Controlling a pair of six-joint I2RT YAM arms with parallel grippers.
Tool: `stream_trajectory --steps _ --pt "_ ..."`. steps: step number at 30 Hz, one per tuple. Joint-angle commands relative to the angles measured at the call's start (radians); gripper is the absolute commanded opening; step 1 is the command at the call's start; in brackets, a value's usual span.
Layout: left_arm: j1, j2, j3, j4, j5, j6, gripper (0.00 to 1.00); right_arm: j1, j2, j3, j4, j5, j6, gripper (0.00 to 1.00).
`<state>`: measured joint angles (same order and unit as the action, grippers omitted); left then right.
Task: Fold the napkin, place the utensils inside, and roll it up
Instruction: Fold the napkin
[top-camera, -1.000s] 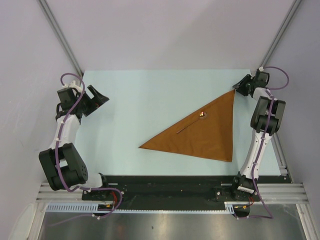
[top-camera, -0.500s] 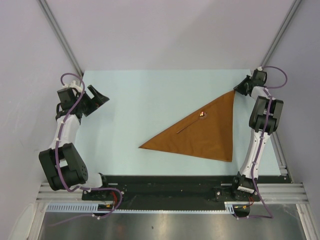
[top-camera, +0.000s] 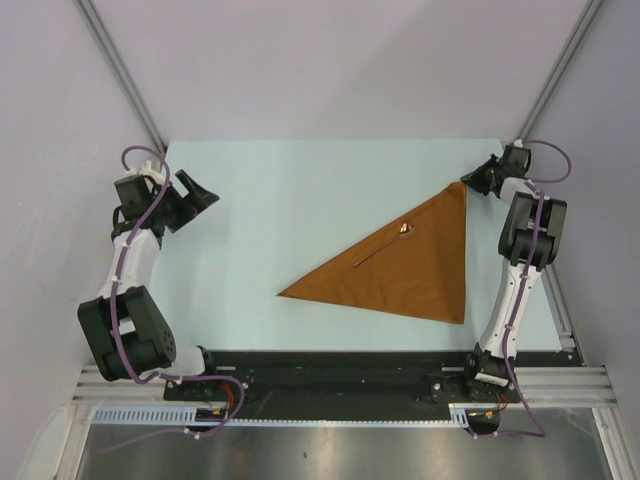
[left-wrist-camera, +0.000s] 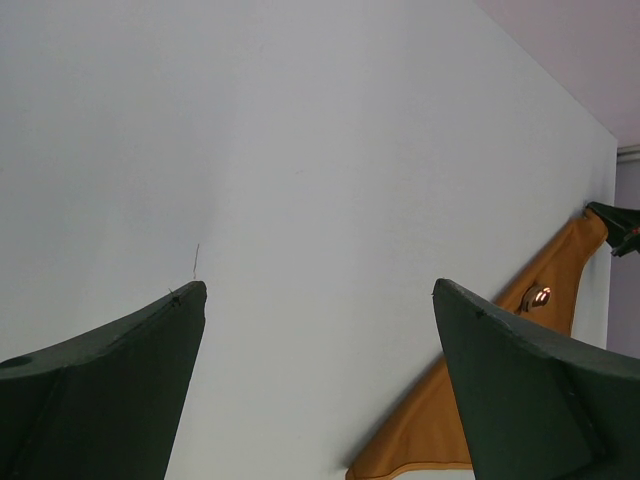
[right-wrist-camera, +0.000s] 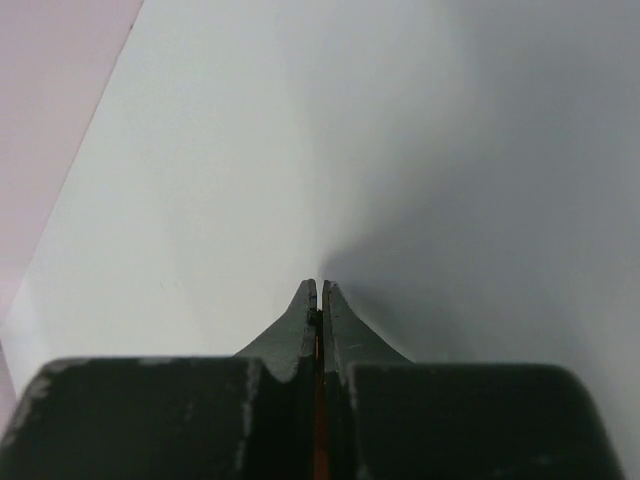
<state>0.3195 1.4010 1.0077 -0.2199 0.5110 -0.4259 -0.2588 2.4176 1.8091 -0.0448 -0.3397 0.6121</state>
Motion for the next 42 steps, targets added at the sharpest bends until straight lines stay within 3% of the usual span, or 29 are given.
stream_trajectory --steps 1,15,26,30,42 --pt "0.004 -0.017 0.019 0.034 0.040 -0.001 1.00 0.026 -0.153 -0.054 0.034 -0.051 0.031 0.00" --pt "0.004 -0.031 0.005 0.071 0.095 -0.034 1.00 0.162 -0.495 -0.411 0.005 0.040 -0.049 0.00" --pt "0.006 -0.039 -0.004 0.099 0.135 -0.059 1.00 0.473 -0.713 -0.792 0.137 0.203 0.001 0.00" --pt "0.006 -0.036 -0.006 0.103 0.150 -0.068 1.00 0.533 -0.761 -0.844 0.149 0.268 0.018 0.00" --pt "0.006 -0.039 -0.008 0.108 0.155 -0.070 1.00 0.671 -0.718 -0.861 0.174 0.255 0.081 0.00"
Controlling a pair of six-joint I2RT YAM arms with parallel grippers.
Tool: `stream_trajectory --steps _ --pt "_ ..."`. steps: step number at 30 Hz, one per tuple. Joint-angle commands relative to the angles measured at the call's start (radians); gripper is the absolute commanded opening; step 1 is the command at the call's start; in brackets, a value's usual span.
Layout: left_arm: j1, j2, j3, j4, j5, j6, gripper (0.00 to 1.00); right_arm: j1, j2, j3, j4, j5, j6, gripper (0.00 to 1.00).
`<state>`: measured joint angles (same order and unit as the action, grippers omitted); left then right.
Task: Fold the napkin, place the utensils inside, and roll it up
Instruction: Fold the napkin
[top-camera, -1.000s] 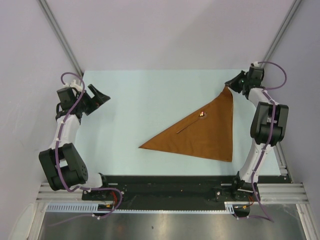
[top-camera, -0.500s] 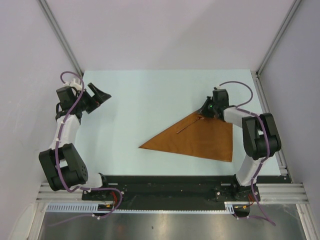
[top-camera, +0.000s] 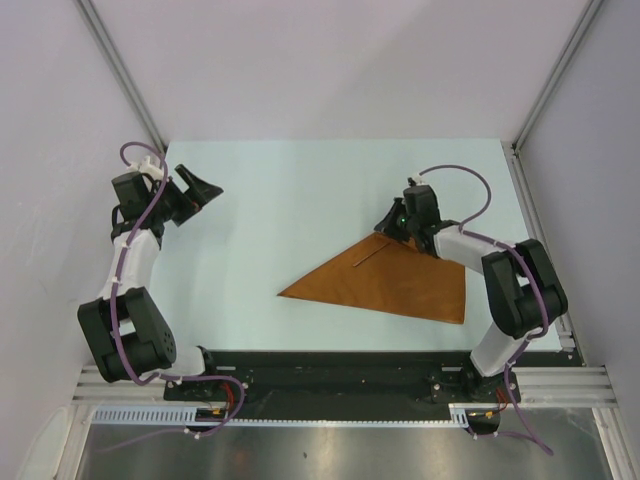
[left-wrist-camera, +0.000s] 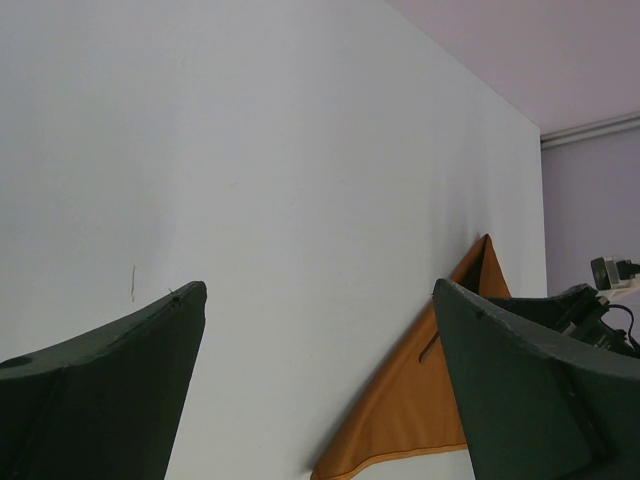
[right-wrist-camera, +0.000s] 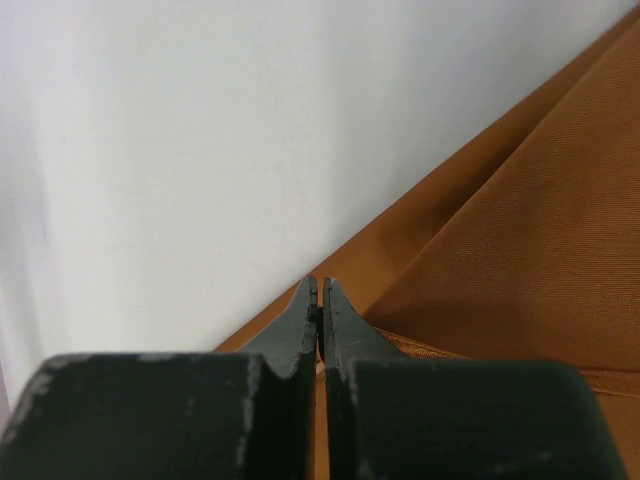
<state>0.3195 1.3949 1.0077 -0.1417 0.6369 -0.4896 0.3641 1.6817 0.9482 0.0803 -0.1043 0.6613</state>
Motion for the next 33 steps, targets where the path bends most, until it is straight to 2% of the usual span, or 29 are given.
stream_trajectory --steps 1,15,16,19,21,22,24,28,31,33 --pt "0.004 -0.031 -0.008 0.030 0.029 -0.006 1.00 0.056 0.026 0.003 0.047 0.020 0.038 0.00" --pt "-0.008 -0.022 -0.009 0.025 0.020 -0.004 1.00 0.099 0.082 0.018 0.033 -0.003 0.035 0.01" --pt "-0.013 -0.022 -0.009 0.019 0.006 0.002 1.00 0.105 0.081 0.029 0.024 -0.008 0.023 0.19" --pt "-0.054 -0.020 -0.004 -0.005 -0.031 0.032 1.00 0.121 0.059 0.035 -0.004 -0.008 -0.020 0.43" --pt "-0.120 -0.019 0.003 -0.047 -0.092 0.058 1.00 0.136 0.014 0.037 -0.023 -0.009 -0.048 0.49" --pt "-0.146 -0.022 0.000 -0.065 -0.114 0.084 0.99 0.139 -0.005 0.037 -0.033 -0.011 -0.064 0.56" --pt "-0.213 -0.043 -0.035 -0.093 -0.150 0.098 1.00 0.144 -0.074 0.021 -0.048 -0.014 -0.101 0.57" --pt "-0.292 -0.125 -0.214 -0.044 -0.163 0.040 0.98 0.127 -0.216 -0.029 -0.054 -0.012 -0.144 0.58" --pt "-0.399 -0.177 -0.309 -0.006 -0.203 0.013 0.91 0.079 -0.322 -0.058 -0.065 -0.032 -0.154 0.58" --pt "-0.463 -0.182 -0.363 0.017 -0.213 0.003 0.83 0.058 -0.358 -0.081 -0.068 -0.052 -0.154 0.59"
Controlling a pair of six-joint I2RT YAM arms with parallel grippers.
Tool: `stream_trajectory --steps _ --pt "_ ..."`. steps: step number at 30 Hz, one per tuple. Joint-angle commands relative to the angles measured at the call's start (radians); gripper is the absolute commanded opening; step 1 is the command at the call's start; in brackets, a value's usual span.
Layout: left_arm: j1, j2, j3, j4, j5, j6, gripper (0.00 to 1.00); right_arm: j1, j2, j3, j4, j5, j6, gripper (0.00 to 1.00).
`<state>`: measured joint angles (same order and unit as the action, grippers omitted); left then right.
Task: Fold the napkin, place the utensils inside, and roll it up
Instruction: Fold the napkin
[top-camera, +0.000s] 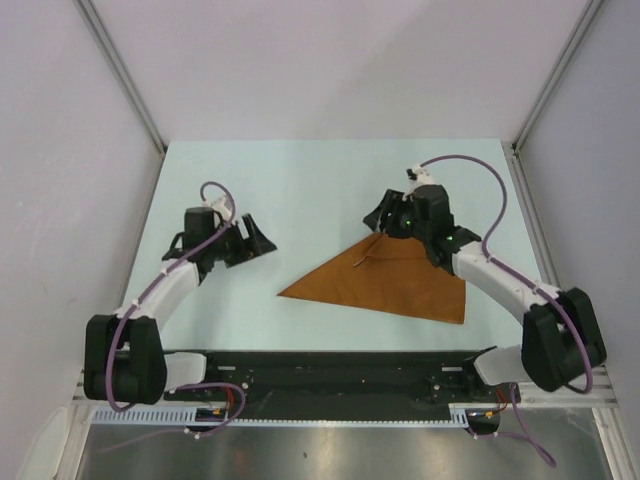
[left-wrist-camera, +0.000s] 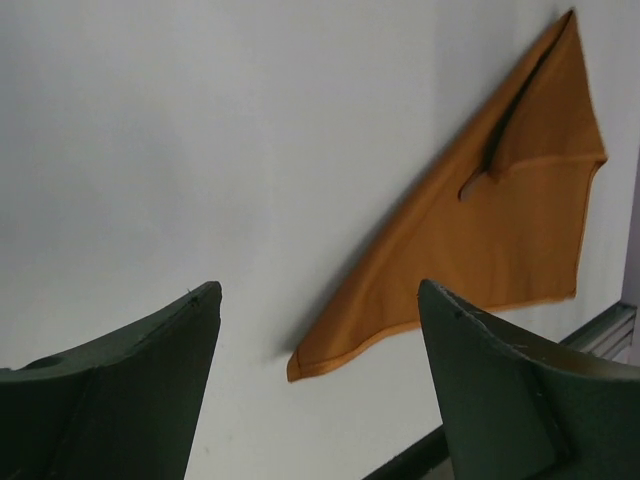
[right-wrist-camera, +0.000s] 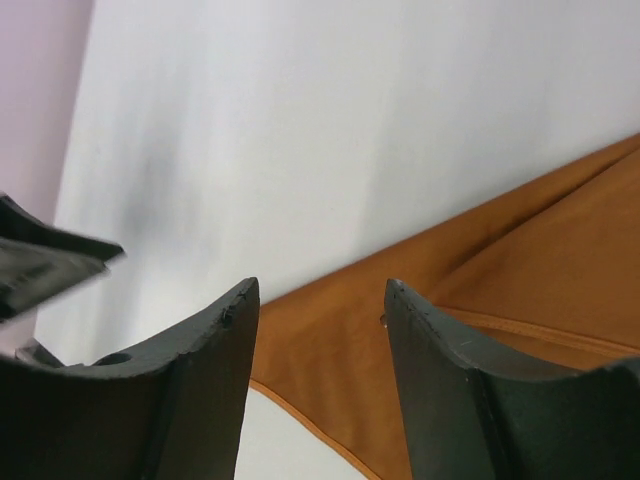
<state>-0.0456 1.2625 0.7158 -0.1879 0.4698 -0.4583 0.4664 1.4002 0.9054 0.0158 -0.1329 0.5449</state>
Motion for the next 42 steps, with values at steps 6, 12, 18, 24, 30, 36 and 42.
stream_trajectory --steps 6,12,18,24,30,36,42 --pt "-0.192 -0.014 -0.151 0.080 -0.062 -0.034 0.74 -0.163 -0.171 -0.101 0.003 -0.108 -0.022 0.59" --pt "-0.223 0.017 -0.184 0.074 -0.092 -0.045 0.70 -0.202 -0.202 -0.128 0.015 -0.160 -0.008 0.59" --pt "-0.243 0.043 -0.200 0.079 -0.083 -0.051 0.63 -0.210 -0.191 -0.140 0.023 -0.177 0.000 0.59" --pt "-0.255 0.018 -0.226 0.094 -0.082 -0.069 0.58 -0.215 -0.168 -0.145 0.027 -0.182 0.015 0.59" --pt "-0.257 0.031 -0.239 0.113 -0.097 -0.068 0.52 -0.215 -0.162 -0.146 0.032 -0.185 0.021 0.58" --pt "-0.257 0.035 -0.242 0.134 -0.103 -0.068 0.43 -0.213 -0.164 -0.148 0.015 -0.186 0.010 0.58" --pt "-0.258 0.051 -0.243 0.171 -0.053 -0.068 0.34 -0.215 -0.159 -0.160 0.012 -0.188 0.009 0.59"
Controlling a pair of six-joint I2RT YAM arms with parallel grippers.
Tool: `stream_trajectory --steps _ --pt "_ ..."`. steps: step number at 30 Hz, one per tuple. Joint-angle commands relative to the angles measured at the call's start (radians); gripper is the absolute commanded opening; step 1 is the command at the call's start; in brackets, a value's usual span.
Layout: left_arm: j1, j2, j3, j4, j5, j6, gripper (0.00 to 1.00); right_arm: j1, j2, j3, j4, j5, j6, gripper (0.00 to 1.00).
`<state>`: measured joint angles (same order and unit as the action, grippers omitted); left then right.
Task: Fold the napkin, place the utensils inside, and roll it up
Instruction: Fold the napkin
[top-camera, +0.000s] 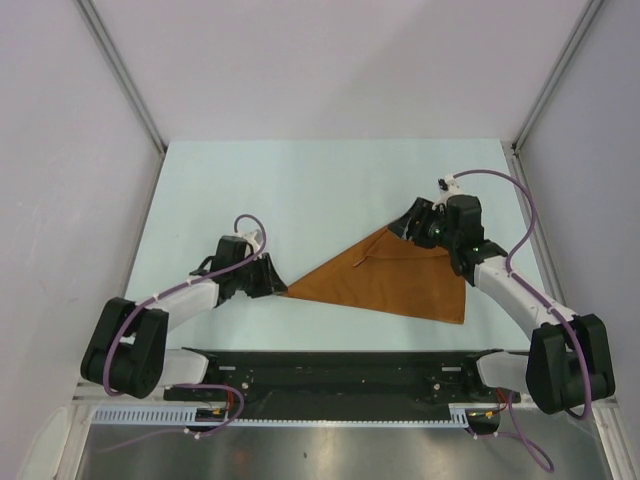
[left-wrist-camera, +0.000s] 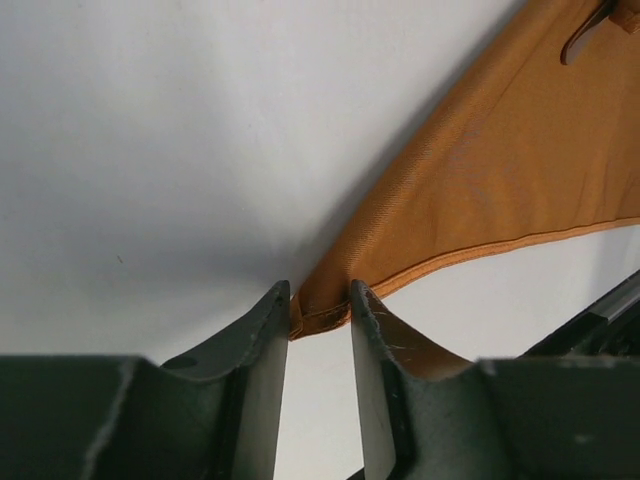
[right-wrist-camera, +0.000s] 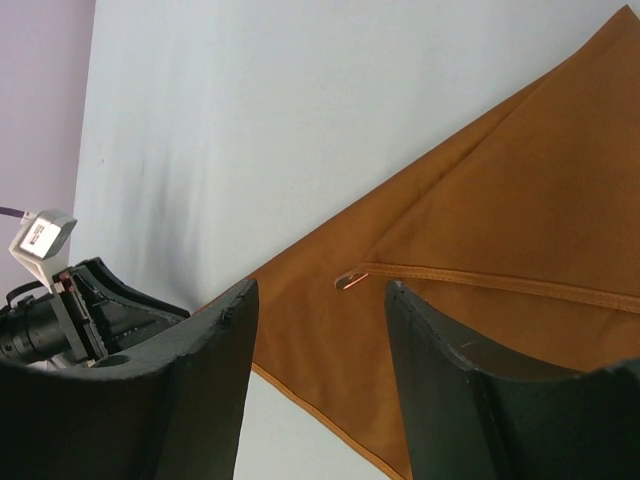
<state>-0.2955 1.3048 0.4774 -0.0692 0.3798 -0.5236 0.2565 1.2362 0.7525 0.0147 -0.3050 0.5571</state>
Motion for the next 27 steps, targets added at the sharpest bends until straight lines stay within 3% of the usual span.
stream_trajectory --steps 1,10,17,27 --pt "-0.008 0.010 0.000 0.051 0.042 -0.003 0.32 -0.005 0.006 -0.007 0.013 -0.016 -0.003 0.59" --pt "-0.033 0.021 0.010 0.014 0.048 0.011 0.29 -0.008 0.020 -0.012 0.018 -0.023 -0.003 0.59" --pt "-0.060 0.039 0.018 0.019 0.054 0.014 0.00 -0.019 0.026 -0.016 0.019 -0.032 -0.003 0.58" --pt "-0.135 0.074 0.173 0.054 0.137 -0.061 0.00 -0.091 -0.024 -0.015 -0.012 -0.037 -0.020 0.59"
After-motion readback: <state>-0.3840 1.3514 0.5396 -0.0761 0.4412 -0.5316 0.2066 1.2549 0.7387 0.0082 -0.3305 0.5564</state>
